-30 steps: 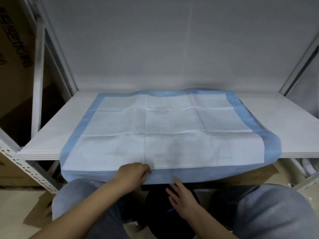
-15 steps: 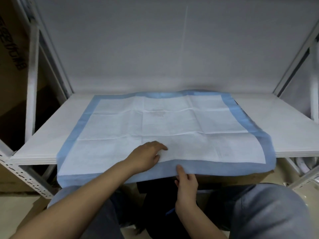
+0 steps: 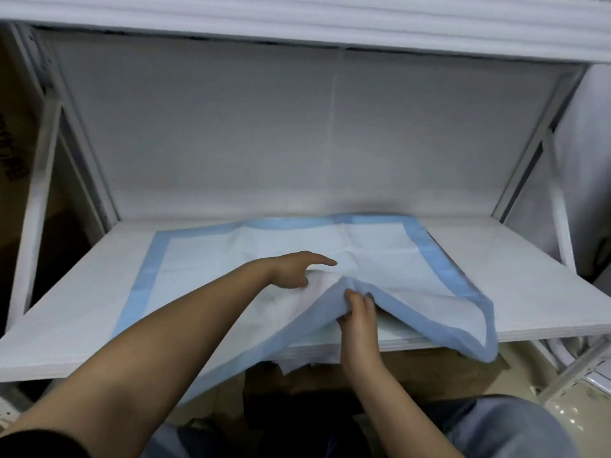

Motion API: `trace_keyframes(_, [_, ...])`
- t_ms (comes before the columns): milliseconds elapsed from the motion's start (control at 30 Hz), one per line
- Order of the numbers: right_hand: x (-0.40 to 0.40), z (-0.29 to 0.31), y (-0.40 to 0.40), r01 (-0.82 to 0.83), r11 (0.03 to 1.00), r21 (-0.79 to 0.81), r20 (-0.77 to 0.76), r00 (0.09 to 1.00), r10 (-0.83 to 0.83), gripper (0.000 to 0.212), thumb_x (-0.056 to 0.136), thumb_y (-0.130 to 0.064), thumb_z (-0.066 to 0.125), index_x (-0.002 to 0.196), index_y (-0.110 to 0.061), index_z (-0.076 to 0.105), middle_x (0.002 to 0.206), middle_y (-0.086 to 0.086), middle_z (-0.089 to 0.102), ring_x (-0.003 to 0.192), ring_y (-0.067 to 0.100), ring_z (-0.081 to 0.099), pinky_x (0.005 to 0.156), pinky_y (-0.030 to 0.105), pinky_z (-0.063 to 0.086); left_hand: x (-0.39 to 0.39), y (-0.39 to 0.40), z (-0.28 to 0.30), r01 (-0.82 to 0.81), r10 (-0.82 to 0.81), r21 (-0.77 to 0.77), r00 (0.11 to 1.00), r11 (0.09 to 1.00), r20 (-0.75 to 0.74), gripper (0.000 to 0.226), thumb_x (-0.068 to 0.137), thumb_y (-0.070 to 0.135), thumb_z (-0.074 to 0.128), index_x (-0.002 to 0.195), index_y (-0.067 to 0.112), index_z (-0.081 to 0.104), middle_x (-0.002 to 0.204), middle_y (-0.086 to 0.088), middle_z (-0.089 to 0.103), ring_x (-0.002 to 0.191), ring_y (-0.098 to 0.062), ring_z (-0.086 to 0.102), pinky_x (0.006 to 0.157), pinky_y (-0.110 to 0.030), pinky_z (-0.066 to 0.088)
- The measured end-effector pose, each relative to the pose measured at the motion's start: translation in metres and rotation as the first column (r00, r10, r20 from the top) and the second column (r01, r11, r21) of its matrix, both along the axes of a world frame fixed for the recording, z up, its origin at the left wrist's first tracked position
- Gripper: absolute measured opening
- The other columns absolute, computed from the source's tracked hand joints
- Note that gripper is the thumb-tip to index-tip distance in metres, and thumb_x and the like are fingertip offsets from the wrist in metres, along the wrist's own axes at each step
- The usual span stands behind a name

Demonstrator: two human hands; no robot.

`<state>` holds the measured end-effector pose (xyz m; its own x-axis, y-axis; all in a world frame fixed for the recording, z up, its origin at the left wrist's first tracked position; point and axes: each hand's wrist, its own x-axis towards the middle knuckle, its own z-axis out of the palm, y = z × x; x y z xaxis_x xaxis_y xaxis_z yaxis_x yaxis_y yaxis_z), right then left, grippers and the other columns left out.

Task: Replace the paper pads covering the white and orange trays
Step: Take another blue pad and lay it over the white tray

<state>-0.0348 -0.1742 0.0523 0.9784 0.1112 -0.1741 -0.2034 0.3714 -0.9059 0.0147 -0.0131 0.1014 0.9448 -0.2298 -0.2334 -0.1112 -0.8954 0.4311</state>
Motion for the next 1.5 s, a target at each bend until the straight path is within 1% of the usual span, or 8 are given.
trace_keyframes(200, [0.038,0.046,0.003,0.042,0.992,-0.123,0.139,0.99,-0.024,0.04,0.099,-0.025,0.042,0.138,-0.015,0.042,0.131,0.005,0.053,0.118,0.021,0.051,0.102,0.037,0.042,0.031,0.0,0.028,-0.038,0.039,-0.017,0.996,0.999,0.08,0.055,0.085,-0.003,0.046,0.136,0.016,0.045,0.138,-0.001,0.046,0.128,-0.02,0.041,0.101,-0.025,0.034])
trace_keyframes(333, [0.055,0.085,0.005,0.087,0.985,-0.146,0.32,0.947,-0.036,0.041,0.1,-0.021,0.044,0.14,-0.016,0.038,0.127,-0.003,0.05,0.118,0.015,0.049,0.105,0.033,0.04,0.043,0.009,0.044,-0.096,0.114,-0.137,0.985,0.986,0.131,0.028,0.082,0.0,0.049,0.104,0.017,0.051,0.105,0.0,0.053,0.099,-0.021,0.052,0.079,-0.026,0.039])
trace_keyframes(467, [0.065,0.119,0.005,0.163,0.962,-0.217,0.514,0.857,-0.029,0.011,0.097,-0.024,0.05,0.094,-0.014,0.052,0.08,-0.004,0.054,0.074,0.005,0.051,0.07,0.019,0.042,0.047,0.021,0.063,-0.168,0.198,-0.182,0.966,0.969,0.165,0.034,0.081,0.007,0.049,0.115,0.012,0.053,0.112,-0.003,0.057,0.1,-0.021,0.055,0.084,-0.033,0.048])
trace_keyframes(633, [0.066,0.161,0.003,0.206,0.963,-0.174,0.621,0.782,-0.055,0.011,0.094,-0.02,0.056,0.089,-0.011,0.053,0.062,-0.01,0.049,0.049,-0.008,0.044,0.052,0.007,0.036,0.038,0.029,0.089,-0.221,0.275,-0.268,0.944,0.938,0.183,0.053,0.063,0.029,0.048,0.116,0.017,0.049,0.112,-0.004,0.059,0.102,-0.022,0.058,0.088,-0.043,0.052])
trace_keyframes(833, [0.063,0.201,-0.002,0.164,0.974,-0.159,0.644,0.764,-0.024,0.017,0.093,-0.025,0.059,0.078,-0.017,0.062,0.068,-0.008,0.057,0.062,0.0,0.05,0.061,0.014,0.042,0.015,0.043,0.108,-0.214,0.311,-0.35,0.917,0.912,0.251,0.037,0.068,0.033,0.053,0.101,0.021,0.065,0.102,0.001,0.068,0.094,-0.016,0.065,0.084,-0.033,0.052])
trace_keyframes(1033, [0.059,0.222,-0.015,0.122,0.98,-0.156,0.679,0.734,0.017,0.025,0.093,-0.029,0.057,0.076,-0.011,0.054,0.07,0.008,0.038,0.066,0.018,0.033,0.057,0.027,0.028,-0.013,0.061,0.121,-0.228,0.389,-0.411,0.847,0.883,0.364,0.038,0.067,0.034,0.056,0.093,0.008,0.065,0.085,-0.006,0.064,0.076,-0.016,0.056,0.071,-0.032,0.046])
trace_keyframes(1200, [0.058,0.237,-0.029,0.087,0.969,-0.23,0.679,0.728,0.096,0.032,0.094,-0.028,0.056,0.064,-0.018,0.052,0.055,-0.009,0.045,0.05,0.005,0.039,0.047,0.016,0.033,-0.048,0.073,0.144,-0.249,0.415,-0.365,0.758,0.897,0.503,0.034,0.064,0.036,0.054,0.077,0.004,0.054,0.068,0.002,0.048,0.061,-0.012,0.041,0.059,-0.028,0.034])
trace_keyframes(1500, [0.069,0.241,-0.037,0.072,0.968,-0.241,0.654,0.749,0.107,0.027,0.09,-0.037,0.061,0.082,-0.011,0.056,0.075,0.008,0.046,0.067,0.016,0.04,0.059,0.025,0.031,-0.083,0.076,0.157,-0.356,0.152,0.054,0.528,0.933,0.836,0.037,0.072,0.057,0.031,0.069,0.021,0.038,0.054,0.004,0.046,0.056,-0.019,0.046,0.048,-0.025,0.03])
